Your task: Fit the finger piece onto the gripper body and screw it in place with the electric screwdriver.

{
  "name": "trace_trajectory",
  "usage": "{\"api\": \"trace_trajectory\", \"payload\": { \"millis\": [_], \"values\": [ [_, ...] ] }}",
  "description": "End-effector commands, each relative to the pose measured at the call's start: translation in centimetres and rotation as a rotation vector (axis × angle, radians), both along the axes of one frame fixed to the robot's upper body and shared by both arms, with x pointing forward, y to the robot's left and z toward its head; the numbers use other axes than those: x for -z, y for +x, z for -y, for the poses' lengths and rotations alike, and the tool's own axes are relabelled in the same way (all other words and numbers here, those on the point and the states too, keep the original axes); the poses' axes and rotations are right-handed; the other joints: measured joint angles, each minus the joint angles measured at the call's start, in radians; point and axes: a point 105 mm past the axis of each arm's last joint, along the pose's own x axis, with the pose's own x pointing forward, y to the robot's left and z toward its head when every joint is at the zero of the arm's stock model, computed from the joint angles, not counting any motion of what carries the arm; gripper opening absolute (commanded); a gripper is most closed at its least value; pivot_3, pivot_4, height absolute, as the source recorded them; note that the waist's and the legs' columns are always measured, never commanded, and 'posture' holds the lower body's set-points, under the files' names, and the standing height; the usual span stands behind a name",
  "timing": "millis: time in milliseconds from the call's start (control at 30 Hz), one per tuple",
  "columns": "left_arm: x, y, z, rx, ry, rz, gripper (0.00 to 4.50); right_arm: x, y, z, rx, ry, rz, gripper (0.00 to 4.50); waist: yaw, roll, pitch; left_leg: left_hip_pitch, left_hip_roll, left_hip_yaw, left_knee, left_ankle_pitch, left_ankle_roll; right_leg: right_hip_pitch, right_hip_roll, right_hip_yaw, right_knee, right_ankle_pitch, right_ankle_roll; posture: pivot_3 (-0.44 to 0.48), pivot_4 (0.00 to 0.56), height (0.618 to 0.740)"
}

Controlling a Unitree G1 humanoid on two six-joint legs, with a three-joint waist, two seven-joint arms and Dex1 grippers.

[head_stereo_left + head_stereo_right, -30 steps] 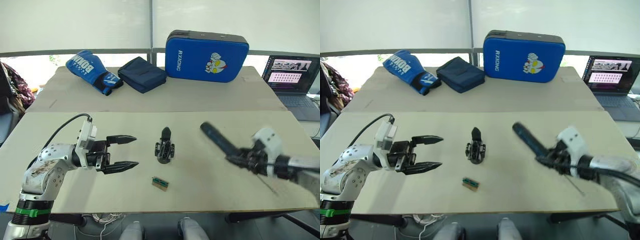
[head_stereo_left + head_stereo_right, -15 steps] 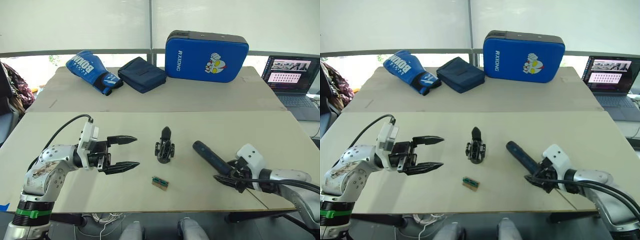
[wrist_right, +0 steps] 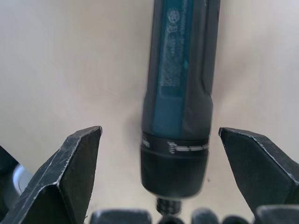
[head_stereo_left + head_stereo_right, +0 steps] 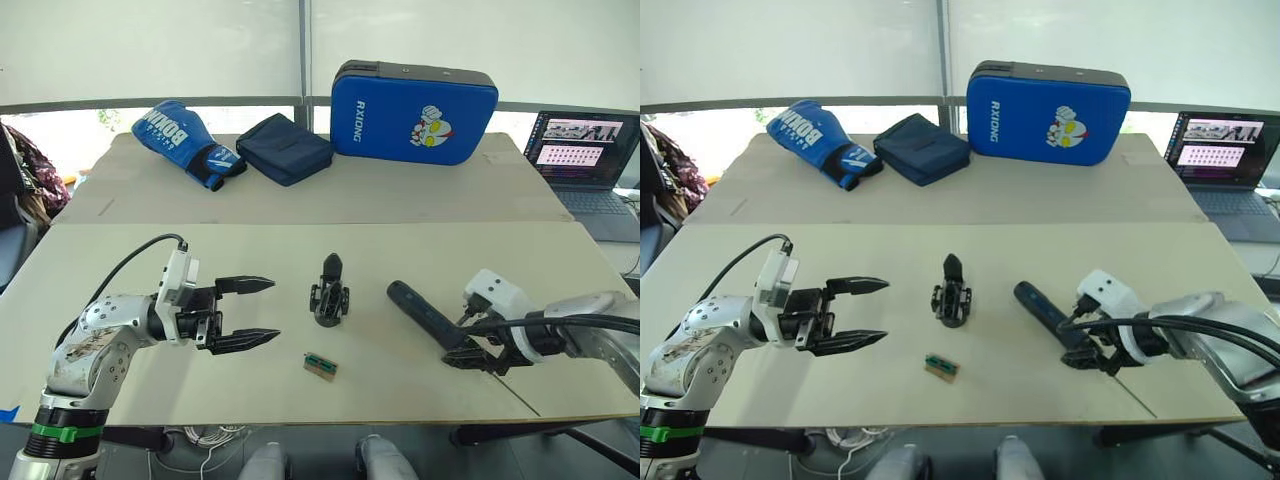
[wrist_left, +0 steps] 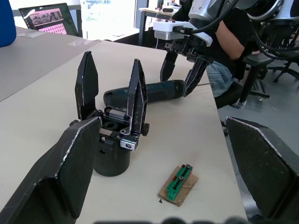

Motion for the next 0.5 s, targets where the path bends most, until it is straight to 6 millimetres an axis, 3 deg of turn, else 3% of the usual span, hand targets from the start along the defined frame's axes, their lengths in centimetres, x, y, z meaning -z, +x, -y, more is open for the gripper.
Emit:
{"api": "trace_trajectory", "payload": {
  "millis": [33,300,500],
  "values": [
    [-0.6,-1.0,0.4,0.060,0.006,0.069,4.50,0.1,0.1,0.3,-0.004,-0.065,-0.055,4.46,0.000,0.000,0.000,0.000,0.000,0.000,0.000,0.000,0.000,0.000,0.000,0.000,0.000,0.000,0.000,0.000,0.150,0.740],
    [0.7,-2.3,0.8,0.119,0.050,0.052,4.50,-0.1,1.7,-1.4,-0.034,-0.091,-0.075,4.46,-0.003,0.000,0.000,0.000,0.000,0.000,0.000,0.000,0.000,-0.001,0.000,0.000,0.000,0.000,0.000,0.000,0.150,0.740],
    [1.3,-2.6,0.9,0.121,0.052,0.042,4.50,1.0,1.7,-0.2,-0.055,-0.192,-0.097,4.46,0.002,0.000,0.000,-0.001,0.000,0.000,0.000,0.000,0.000,-0.001,-0.001,0.000,0.000,0.000,0.000,0.000,0.150,0.740]
  ]
}}
